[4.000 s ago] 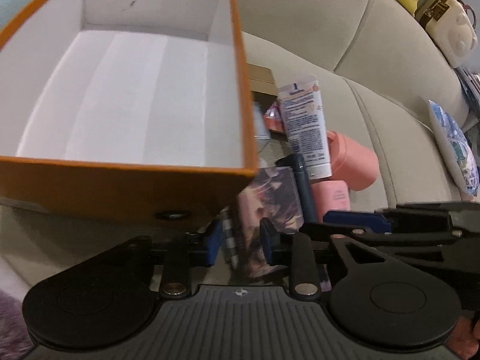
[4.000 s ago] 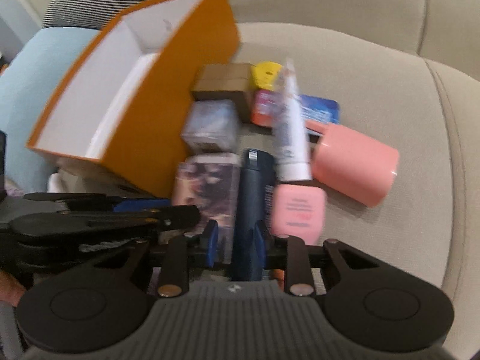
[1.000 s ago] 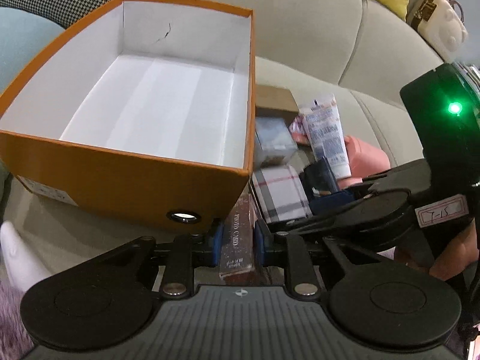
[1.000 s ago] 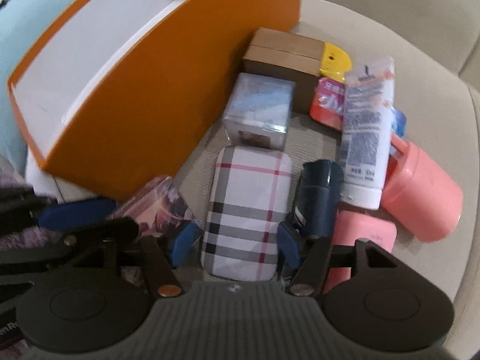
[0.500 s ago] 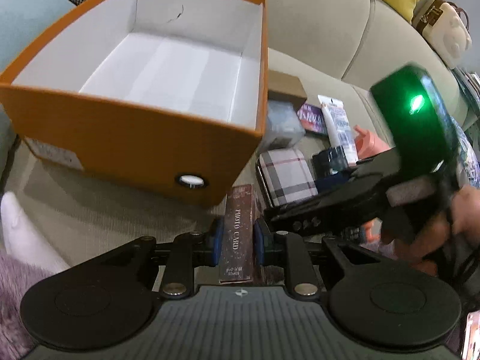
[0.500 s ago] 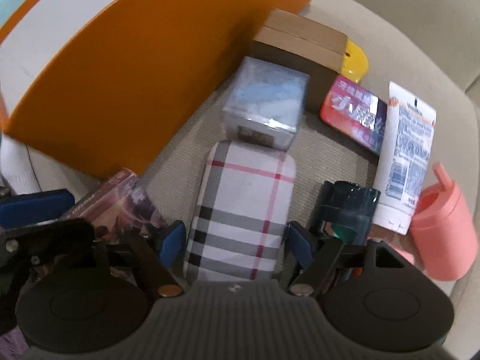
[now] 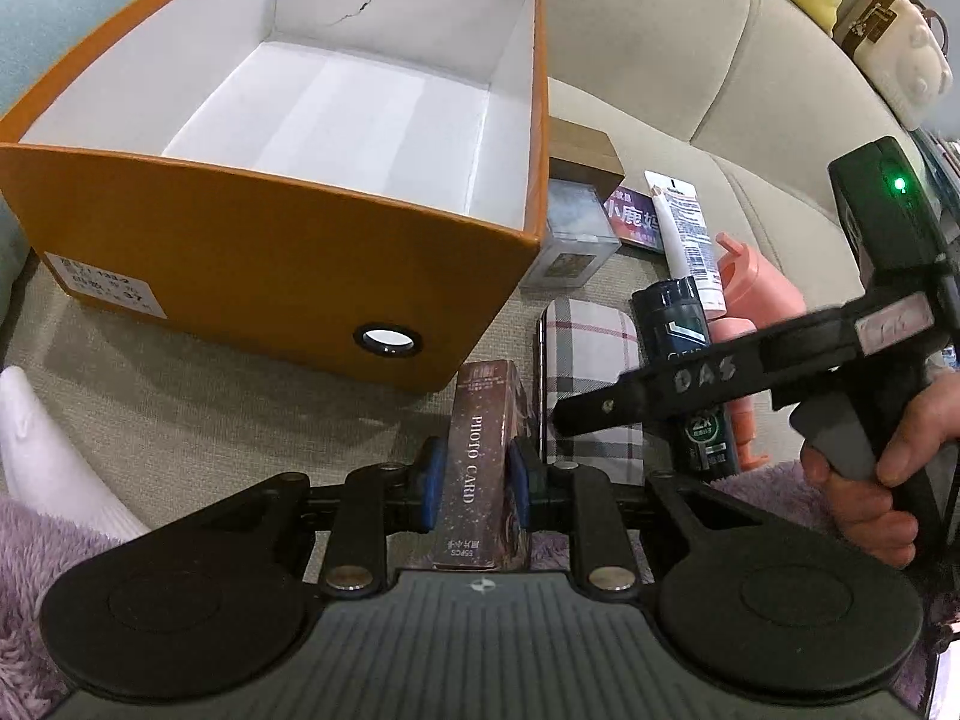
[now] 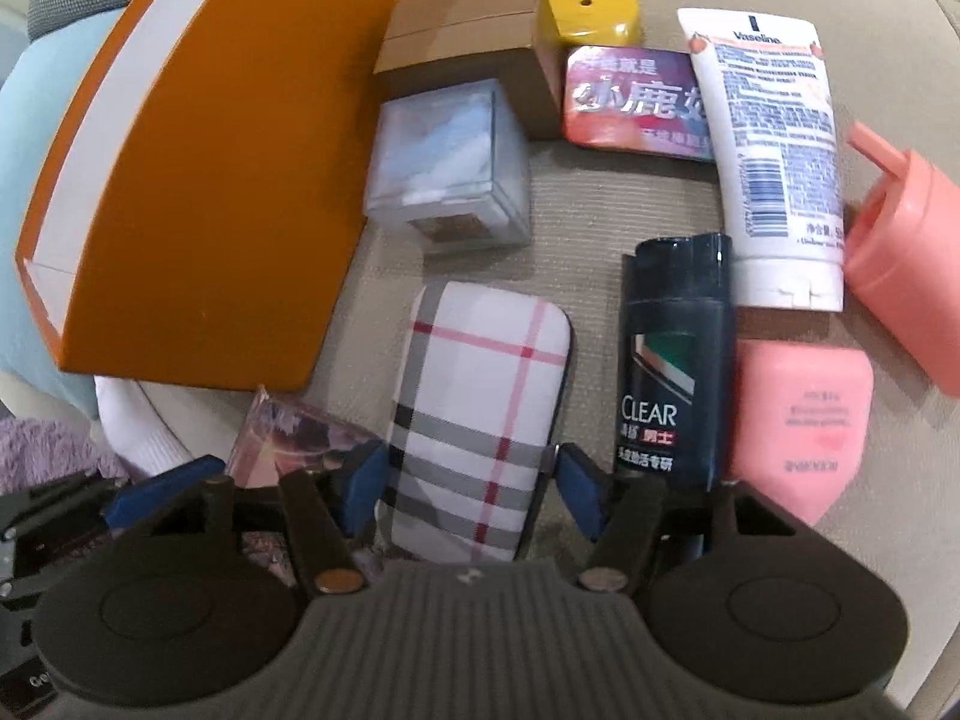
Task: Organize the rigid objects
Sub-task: 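Grasp the photo card box with the left tool while the right tool grasps the plaid case, then carry the photo card box and plaid case with both tools into the orange shoebox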
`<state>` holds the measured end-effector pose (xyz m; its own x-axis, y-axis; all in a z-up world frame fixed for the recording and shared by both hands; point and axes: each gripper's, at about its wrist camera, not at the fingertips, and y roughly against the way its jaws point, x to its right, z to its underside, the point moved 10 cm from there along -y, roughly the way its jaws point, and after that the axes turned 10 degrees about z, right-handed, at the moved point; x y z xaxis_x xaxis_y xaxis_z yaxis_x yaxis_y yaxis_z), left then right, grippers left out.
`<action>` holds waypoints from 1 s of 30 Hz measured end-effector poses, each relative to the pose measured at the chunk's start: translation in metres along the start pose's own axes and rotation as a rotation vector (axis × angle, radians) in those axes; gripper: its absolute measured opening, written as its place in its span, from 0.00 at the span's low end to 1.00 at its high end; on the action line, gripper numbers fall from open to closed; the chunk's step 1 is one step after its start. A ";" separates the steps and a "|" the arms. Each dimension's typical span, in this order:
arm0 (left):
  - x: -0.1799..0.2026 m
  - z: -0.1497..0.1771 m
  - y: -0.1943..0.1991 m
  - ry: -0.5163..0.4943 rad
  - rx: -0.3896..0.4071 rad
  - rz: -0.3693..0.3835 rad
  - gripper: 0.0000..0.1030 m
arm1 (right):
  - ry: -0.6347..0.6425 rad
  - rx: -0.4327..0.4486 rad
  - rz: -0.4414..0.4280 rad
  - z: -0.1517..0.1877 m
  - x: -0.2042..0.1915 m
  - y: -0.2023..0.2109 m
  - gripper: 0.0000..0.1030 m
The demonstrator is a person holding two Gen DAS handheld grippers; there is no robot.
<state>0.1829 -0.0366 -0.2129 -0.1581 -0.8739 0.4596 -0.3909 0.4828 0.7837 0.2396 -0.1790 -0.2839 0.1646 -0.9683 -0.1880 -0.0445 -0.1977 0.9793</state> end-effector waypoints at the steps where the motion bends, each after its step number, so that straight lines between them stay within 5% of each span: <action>1: 0.000 0.000 -0.001 -0.001 0.000 -0.002 0.25 | 0.023 0.008 0.015 0.002 -0.003 -0.001 0.62; 6: -0.001 0.001 -0.001 -0.006 0.001 -0.005 0.26 | 0.076 0.054 0.064 0.014 -0.025 0.010 0.60; 10: -0.002 0.002 -0.001 -0.001 0.001 -0.004 0.26 | 0.048 0.086 0.053 0.020 -0.022 0.033 0.35; 13: -0.002 0.001 -0.001 -0.002 0.002 -0.004 0.26 | 0.051 0.108 0.033 0.025 -0.024 0.050 0.26; 19: -0.002 0.001 -0.001 0.004 0.000 -0.002 0.26 | 0.028 0.071 -0.103 0.032 -0.039 0.065 0.27; 24: -0.003 0.000 -0.002 0.013 -0.003 0.001 0.26 | 0.105 0.017 -0.036 0.032 -0.050 0.032 0.30; 30: -0.001 -0.002 0.000 0.008 0.009 0.009 0.26 | 0.121 -0.003 -0.032 0.019 -0.047 0.032 0.21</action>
<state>0.1846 -0.0355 -0.2122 -0.1541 -0.8693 0.4697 -0.3974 0.4897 0.7761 0.2113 -0.1423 -0.2454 0.2833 -0.9359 -0.2091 -0.0341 -0.2277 0.9731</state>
